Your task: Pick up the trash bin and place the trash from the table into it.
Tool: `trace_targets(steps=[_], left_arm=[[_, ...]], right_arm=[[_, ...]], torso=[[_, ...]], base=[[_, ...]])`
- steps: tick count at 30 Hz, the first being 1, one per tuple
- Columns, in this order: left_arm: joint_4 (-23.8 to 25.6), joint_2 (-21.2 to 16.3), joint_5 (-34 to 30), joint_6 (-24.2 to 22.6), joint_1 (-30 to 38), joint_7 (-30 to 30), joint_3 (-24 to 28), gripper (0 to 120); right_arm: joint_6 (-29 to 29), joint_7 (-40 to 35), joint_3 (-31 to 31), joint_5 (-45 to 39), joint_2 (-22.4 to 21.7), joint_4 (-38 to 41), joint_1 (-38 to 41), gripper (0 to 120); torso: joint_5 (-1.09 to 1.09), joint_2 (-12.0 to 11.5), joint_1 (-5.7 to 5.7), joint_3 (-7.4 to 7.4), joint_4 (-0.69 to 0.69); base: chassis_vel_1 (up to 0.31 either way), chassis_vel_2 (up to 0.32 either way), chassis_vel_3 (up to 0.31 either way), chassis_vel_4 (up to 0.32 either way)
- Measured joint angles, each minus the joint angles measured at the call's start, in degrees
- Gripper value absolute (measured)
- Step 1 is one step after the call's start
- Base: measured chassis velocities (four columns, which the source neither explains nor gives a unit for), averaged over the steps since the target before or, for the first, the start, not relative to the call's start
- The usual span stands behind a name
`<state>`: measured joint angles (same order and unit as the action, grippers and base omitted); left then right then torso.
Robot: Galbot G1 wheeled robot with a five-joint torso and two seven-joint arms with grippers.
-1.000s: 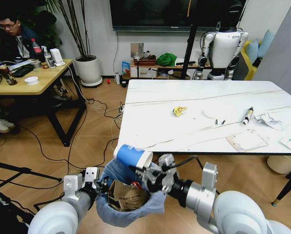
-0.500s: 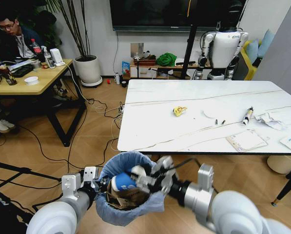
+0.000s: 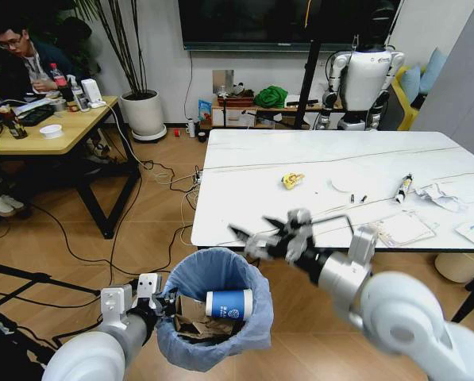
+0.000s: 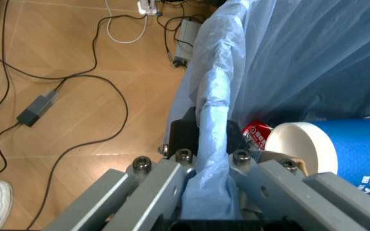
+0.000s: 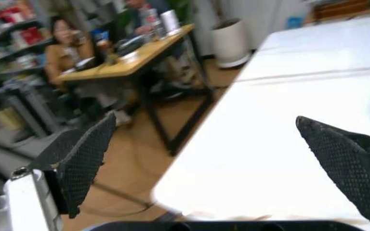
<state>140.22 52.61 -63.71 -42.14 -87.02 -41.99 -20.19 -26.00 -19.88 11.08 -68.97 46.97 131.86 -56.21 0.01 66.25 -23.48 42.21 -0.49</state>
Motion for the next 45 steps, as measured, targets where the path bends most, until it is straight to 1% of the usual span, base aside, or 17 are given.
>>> trace_targets(steps=[4, 5, 10, 12, 14, 15, 18, 20, 21, 24, 26, 28, 33, 38, 41, 44, 45], left_arm=[[-0.16, -0.51, -0.06, 0.0, 0.66, 0.19, 0.59, 0], [-0.16, -0.51, -0.06, 0.0, 0.66, 0.19, 0.59, 0], [-0.41, -0.82, -0.09, 0.0, 0.99, 0.74, 1.0, 0], [-0.44, -0.76, -0.09, 0.0, 1.01, 0.76, 1.1, 0], [-0.53, -0.59, 0.02, 0.0, 1.03, 0.83, 1.3, 0], [-0.53, -0.59, 0.02, 0.0, 1.03, 0.83, 1.3, 0], [-0.6, -0.53, 0.11, 0.0, 1.02, 0.87, 1.25, 0], [-0.59, -0.48, 0.12, 0.0, 0.98, 0.88, 0.99, 0], [-0.59, -0.48, 0.12, 0.0, 0.98, 0.88, 0.99, 0], [-0.38, -0.52, 0.09, 0.0, 0.81, 0.89, 0.59, 0], [-0.38, -0.55, 0.08, 0.0, 0.82, 0.9, 0.57, 0], [-0.3, -0.63, 0.07, 0.0, 0.62, 0.94, 0.26, 0], [-0.12, -0.69, 0.07, 0.0, 0.36, 0.97, -0.11, 0], [-0.09, -0.73, 0.05, 0.0, 0.49, 1.04, -0.24, 0], [-0.03, -0.65, 0.08, 0.0, 0.37, 1.06, -0.24, 0], [0.01, -0.48, 0.2, 0.0, 0.17, 1.08, -0.23, 0], [0.01, -0.48, 0.2, 0.0, 0.17, 1.08, -0.23, 0]], right_arm=[[-0.92, -3.83, -1.07, 0.55, 1.49, -9.34, 5.77, 100], [-0.92, -3.83, -1.07, 0.55, 1.49, -9.34, 5.77, 100], [-1.96, -6.09, -3.52, 0.99, 3.62, -23.34, 12.92, 100], [-2.13, -6.88, -4.27, 0.94, 4.2, -25.27, 14.45, 100], [-2.35, -8.86, -6.7, 0.57, 6.34, -30.64, 18.75, 100], [-2.35, -8.86, -6.7, 0.57, 6.34, -30.64, 18.75, 100], [-2.32, -10.21, -10.22, 1.28, 10.23, -39.64, 24.19, 100], [-2.18, -10.09, -11.98, 2.82, 12.72, -45.03, 26.8, 100], [-2.18, -10.09, -11.98, 2.82, 12.72, -45.03, 26.8, 100], [-1.77, -8.84, -13.32, 5.48, 16.41, -52.36, 29.7, 100], [-1.67, -8.69, -13.33, 5.82, 16.84, -53.29, 30.04, 100], [-1.33, -8.14, -13.06, 6.79, 18.26, -56.34, 31.01, 100], [-1.05, -7.83, -12.39, 7.03, 19.14, -57.53, 31.36, 100], [-0.3, -7.86, -12.01, 7.26, 21.2, -61.17, 33.01, 100], [0.05, -8.3, -11.93, 7.29, 22.05, -63.34, 34.26, 98], [0.25, -8.68, -11.81, 7.87, 22.55, -65.83, 35.57, 91], [0.25, -8.68, -11.81, 7.87, 22.55, -65.83, 35.57, 91]], torso=[[0.0, 0.0, 0.0, 0.0, 0.0], [0.0, 0.0, 0.0, 0.0, 0.0], [0.01, 0.0, 0.0, 0.0, -0.02], [0.0, 0.0, 0.0, 0.0, -0.02], [-0.01, 0.0, 0.0, 0.0, 0.0], [-0.01, 0.0, 0.0, 0.0, 0.0], [-0.01, 0.0, -0.01, 0.01, 0.01], [-0.02, 0.0, -0.01, 0.0, 0.01], [-0.02, 0.0, -0.01, 0.0, 0.01], [-0.01, 0.0, -0.01, 0.01, 0.02], [-0.01, 0.0, -0.01, 0.0, 0.02], [-0.02, 0.0, 0.0, 0.0, -0.01], [-0.01, 0.01, 0.0, 0.0, -0.01], [-0.01, 0.01, 0.0, 0.0, 0.0], [-0.01, 0.01, 0.0, 0.0, 0.0], [-0.01, 0.01, 0.0, 0.0, 0.0], [-0.01, 0.01, 0.0, 0.0, 0.0]], base=[[0.0, 0.0, 0.0, 0.0], [0.0, 0.0, 0.0, 0.0], [0.0, 0.0, 0.0, 0.0], [0.0, 0.0, 0.0, 0.0], [0.0, 0.0, 0.0, 0.0], [0.0, 0.0, 0.0, 0.0], [0.0, 0.0, 0.0, 0.0], [0.0, 0.0, 0.0, 0.0], [0.0, 0.0, 0.0, 0.0], [0.0, 0.0, 0.0, 0.0], [0.0, 0.0, 0.0, 0.0], [0.0, 0.0, 0.0, 0.0], [0.0, 0.0, 0.0, 0.0], [0.0, 0.0, 0.0, 0.0], [0.0, 0.0, 0.0, 0.0], [0.0, 0.0, 0.0, 0.0], [0.0, 0.0, 0.0, 0.0]])
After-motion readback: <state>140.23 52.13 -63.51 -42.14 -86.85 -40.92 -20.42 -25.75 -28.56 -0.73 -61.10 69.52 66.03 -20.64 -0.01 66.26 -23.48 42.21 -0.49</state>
